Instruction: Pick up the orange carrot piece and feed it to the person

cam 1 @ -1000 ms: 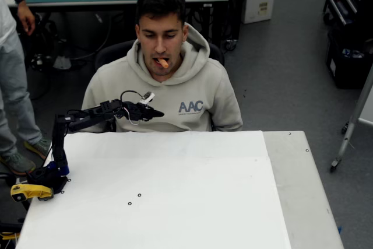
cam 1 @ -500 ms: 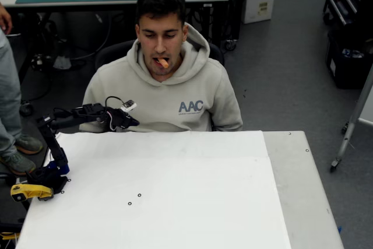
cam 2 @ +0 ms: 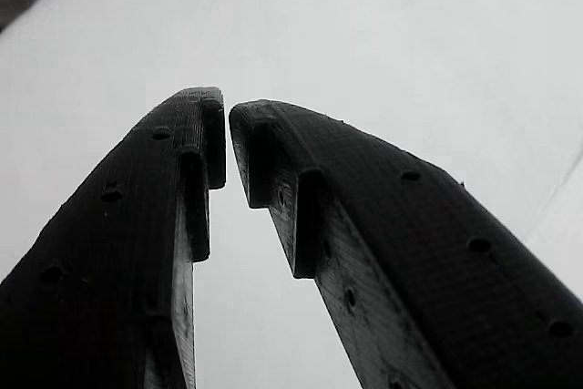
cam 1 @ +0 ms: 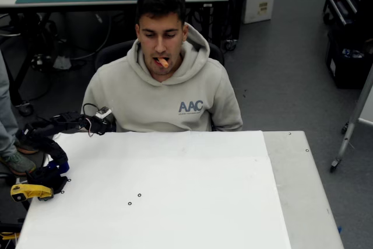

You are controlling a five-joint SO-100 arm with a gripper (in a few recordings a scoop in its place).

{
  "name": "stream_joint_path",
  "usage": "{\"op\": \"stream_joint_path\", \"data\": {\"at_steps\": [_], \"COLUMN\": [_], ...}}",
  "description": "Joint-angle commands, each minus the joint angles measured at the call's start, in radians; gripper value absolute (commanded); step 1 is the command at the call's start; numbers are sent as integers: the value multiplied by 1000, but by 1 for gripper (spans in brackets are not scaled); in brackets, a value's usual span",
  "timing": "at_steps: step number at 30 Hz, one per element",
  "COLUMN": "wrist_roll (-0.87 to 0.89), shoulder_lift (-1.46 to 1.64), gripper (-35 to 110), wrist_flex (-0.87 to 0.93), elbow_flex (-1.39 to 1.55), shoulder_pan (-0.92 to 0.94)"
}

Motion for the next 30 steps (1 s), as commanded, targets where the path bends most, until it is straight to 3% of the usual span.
{"op": "stream_joint_path", "data": {"at_steps": [1,10,22,30], "wrist_roll": [-8,-8,-8,-8], "shoulder_lift": [172,511,844,911], "gripper": [-3,-3,-3,-3], "wrist_flex": [5,32,531,586], "elbow_flex": [118,385,411,382], "shoulder_pan": [-32,-31,-31,-31]}}
